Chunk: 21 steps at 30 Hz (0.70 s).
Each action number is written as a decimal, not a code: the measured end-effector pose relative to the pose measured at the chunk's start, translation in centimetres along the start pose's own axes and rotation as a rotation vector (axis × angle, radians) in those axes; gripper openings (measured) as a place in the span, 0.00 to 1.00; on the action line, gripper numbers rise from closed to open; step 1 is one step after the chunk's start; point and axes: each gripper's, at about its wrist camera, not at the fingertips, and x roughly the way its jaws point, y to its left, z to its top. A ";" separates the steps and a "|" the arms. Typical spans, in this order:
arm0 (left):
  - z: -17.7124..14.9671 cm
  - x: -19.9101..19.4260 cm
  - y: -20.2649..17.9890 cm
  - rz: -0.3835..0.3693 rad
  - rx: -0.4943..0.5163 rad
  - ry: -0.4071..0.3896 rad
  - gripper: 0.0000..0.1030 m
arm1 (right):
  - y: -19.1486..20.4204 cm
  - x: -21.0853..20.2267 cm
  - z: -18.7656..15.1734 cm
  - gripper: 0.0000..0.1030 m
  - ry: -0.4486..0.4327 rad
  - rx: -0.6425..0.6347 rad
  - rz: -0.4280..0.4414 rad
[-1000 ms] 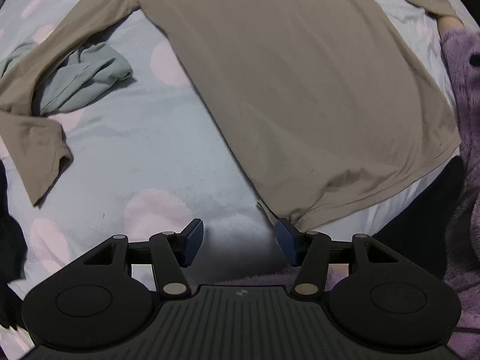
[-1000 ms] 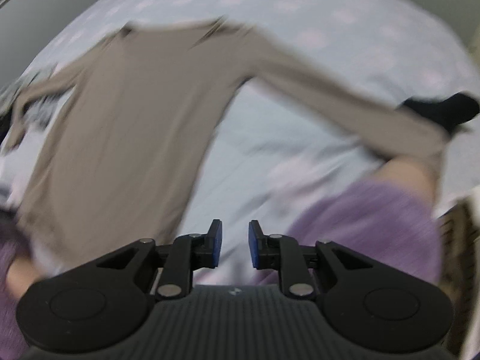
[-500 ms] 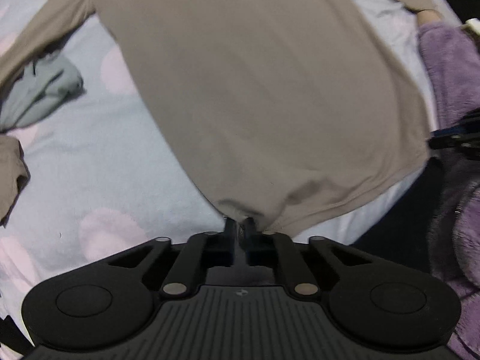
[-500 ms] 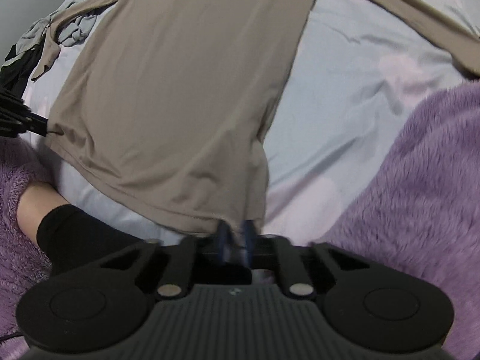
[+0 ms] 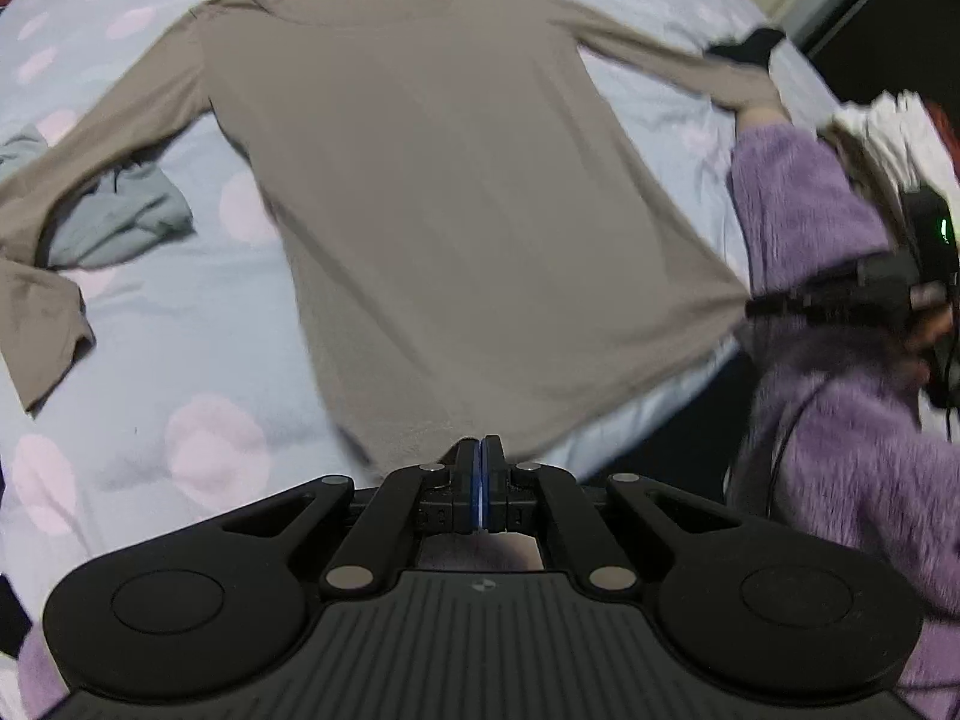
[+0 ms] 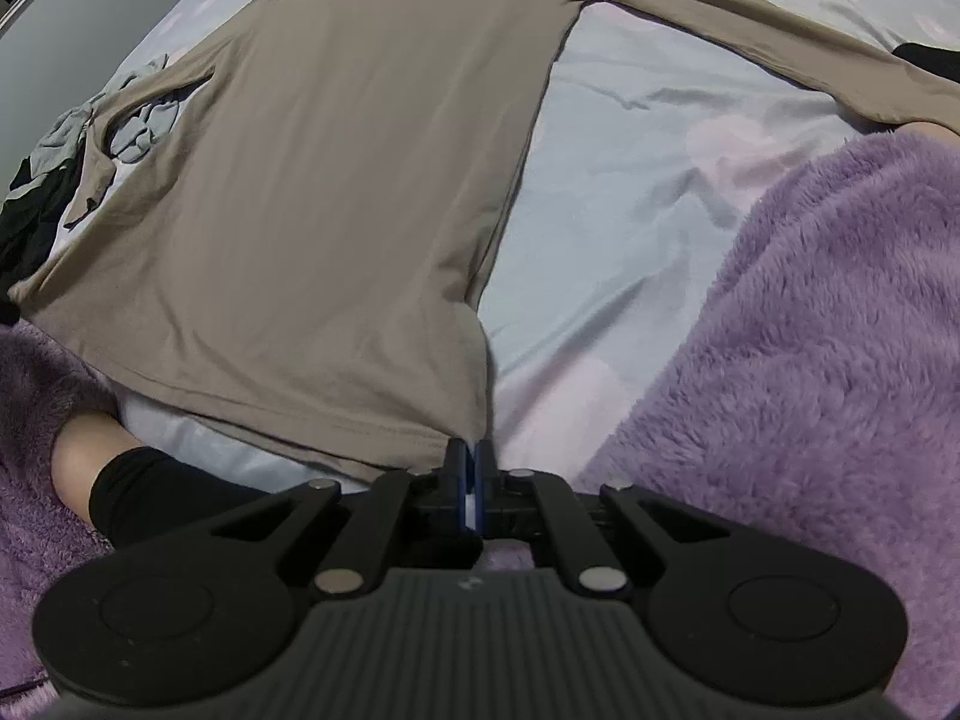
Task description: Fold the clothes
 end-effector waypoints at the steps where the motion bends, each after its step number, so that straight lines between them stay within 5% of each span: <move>1: -0.1 0.2 -0.2 0.014 0.009 0.016 0.00 | 0.2 0.1 -0.1 0.03 -0.001 -0.003 -0.002; 5: -0.6 0.6 0.9 0.090 -0.008 0.034 0.03 | 0.3 0.2 -0.1 0.03 -0.004 -0.008 -0.003; 9: -0.2 0.5 2.1 0.143 0.003 0.030 0.20 | 0.3 0.1 -0.3 0.03 -0.007 -0.010 -0.001; 14: 1.2 2.2 5.1 0.089 -0.131 0.080 0.39 | 0.4 0.1 -0.4 0.04 -0.010 -0.009 -0.004; 21: 2.4 6.0 7.4 0.043 -0.275 0.191 0.39 | 0.3 -0.2 -0.6 0.05 -0.022 -0.002 0.002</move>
